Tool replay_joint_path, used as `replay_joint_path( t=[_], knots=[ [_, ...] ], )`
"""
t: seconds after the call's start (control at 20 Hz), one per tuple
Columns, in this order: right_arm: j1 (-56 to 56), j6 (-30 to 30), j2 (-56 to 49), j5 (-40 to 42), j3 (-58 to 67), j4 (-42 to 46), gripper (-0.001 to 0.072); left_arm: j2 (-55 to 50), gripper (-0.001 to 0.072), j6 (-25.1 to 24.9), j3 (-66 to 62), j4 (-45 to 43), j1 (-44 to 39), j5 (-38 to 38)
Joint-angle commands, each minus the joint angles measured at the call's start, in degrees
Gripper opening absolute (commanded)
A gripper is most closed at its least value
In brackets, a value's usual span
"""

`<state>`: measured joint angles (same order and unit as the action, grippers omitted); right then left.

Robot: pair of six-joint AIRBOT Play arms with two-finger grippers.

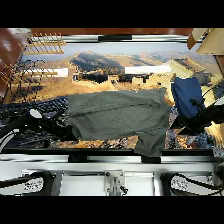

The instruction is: Fold the shirts.

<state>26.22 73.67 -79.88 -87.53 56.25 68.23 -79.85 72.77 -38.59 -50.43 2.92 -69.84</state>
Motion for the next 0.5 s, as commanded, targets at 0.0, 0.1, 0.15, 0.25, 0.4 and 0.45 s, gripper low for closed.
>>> replay_joint_path(
  t=[0.0,0.1,0.15,0.25,0.4,0.45],
  knots=[
    [0.02,-2.45,1.11,7.32,-9.64,-4.33,0.0633,0.17,0.0031,-0.13,-0.11,0.50,0.17,-0.66],
    [0.02,-3.54,1.11,10.12,-11.93,-6.64,0.0549,0.17,0.0031,-0.13,-0.11,0.52,0.33,-0.66],
    [-0.20,-4.11,1.11,11.30,-12.55,-8.02,0.0547,0.17,0.0030,-0.13,-0.11,0.52,0.35,-0.63],
    [-2.25,-4.39,1.09,13.88,-12.83,-7.54,0.0547,0.17,0.0031,-0.13,-0.11,0.52,0.35,-0.66],
    [-6.95,-4.31,0.68,18.49,-12.81,-6.21,0.0520,0.17,0.0031,-0.13,-0.11,0.52,0.35,-0.94],
    [-8.20,-4.28,0.70,19.28,-12.81,-6.14,0.0344,0.17,0.0030,-0.15,-0.11,0.52,0.35,-0.94]
  ],
)
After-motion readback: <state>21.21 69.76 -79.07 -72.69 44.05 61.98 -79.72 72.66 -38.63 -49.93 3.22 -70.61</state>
